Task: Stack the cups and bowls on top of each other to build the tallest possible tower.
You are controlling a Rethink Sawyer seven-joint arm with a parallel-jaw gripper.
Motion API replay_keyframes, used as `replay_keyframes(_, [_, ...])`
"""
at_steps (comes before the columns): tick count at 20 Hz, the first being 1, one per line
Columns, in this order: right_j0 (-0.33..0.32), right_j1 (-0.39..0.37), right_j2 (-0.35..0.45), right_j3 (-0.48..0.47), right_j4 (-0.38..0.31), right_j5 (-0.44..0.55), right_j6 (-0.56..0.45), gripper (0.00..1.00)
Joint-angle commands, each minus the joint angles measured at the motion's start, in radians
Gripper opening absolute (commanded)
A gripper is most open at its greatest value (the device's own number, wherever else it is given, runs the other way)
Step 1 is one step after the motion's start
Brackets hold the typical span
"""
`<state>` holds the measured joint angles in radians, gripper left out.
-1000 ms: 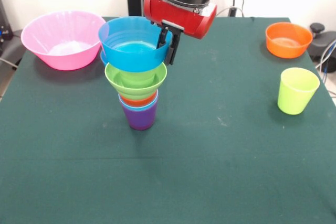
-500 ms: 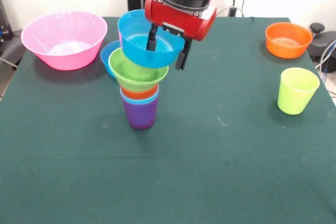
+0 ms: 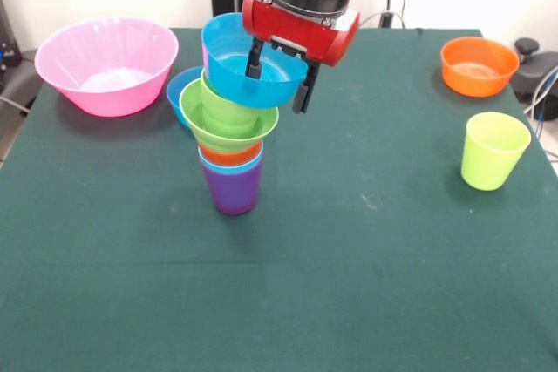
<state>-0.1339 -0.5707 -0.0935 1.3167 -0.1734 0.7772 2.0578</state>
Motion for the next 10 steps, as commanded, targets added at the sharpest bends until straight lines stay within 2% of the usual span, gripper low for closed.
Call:
replay_keyframes(1, [0.012,0.057,0.102,0.095,-0.029,-0.045,-0.016,1.00])
replay_keyframes(10, [0.009,0.054,0.106,0.089,-0.031,-0.041,-0.028,1.00])
